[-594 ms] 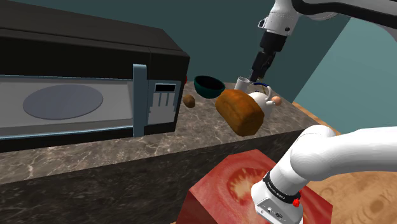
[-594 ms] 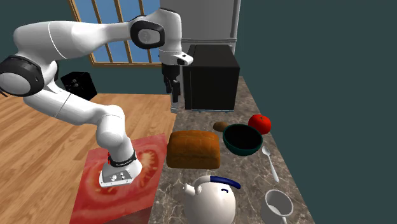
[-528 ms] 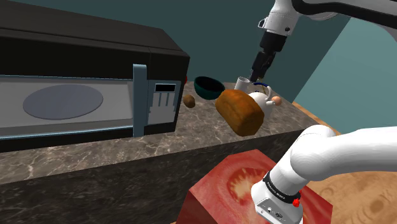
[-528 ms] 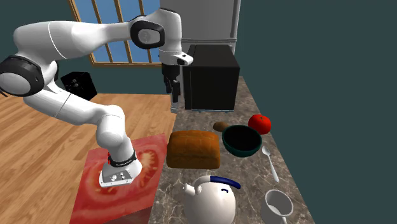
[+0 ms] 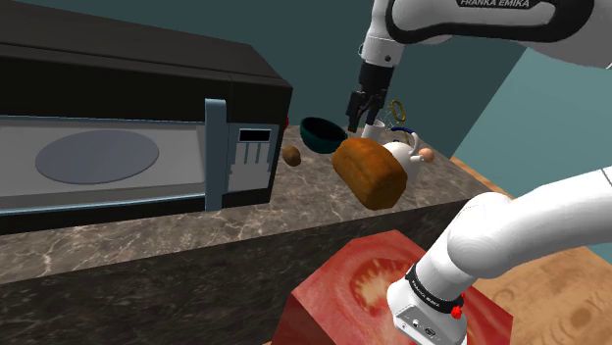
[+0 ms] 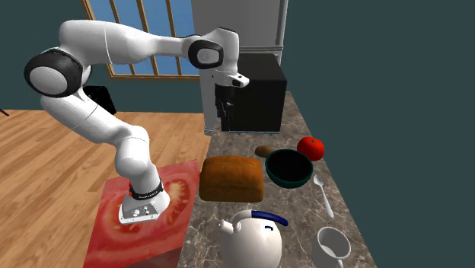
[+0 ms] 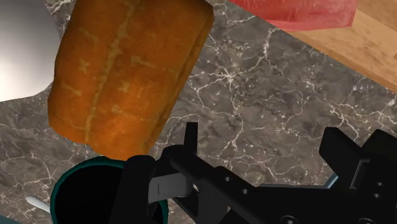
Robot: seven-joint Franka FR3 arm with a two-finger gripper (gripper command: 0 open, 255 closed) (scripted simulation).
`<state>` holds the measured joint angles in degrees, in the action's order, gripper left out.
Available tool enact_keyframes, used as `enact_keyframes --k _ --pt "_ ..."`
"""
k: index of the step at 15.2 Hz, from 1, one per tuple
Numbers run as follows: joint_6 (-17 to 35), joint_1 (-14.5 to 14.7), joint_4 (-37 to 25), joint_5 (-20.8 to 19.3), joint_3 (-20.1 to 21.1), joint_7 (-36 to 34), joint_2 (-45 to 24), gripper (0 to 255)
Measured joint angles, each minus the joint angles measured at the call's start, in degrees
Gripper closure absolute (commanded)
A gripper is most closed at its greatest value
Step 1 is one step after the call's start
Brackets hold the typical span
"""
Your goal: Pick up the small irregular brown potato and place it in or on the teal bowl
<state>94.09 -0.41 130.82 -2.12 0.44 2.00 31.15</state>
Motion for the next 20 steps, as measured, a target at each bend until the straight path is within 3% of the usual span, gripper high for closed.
enact_keyframes --k 11,20 --pt "9.68 -0.63 -11.02 -4.32 4.41 -11.81 -25.11 0" --pt "10.51 0.38 -27.76 -9.63 4.59 -20.45 -47.13 0"
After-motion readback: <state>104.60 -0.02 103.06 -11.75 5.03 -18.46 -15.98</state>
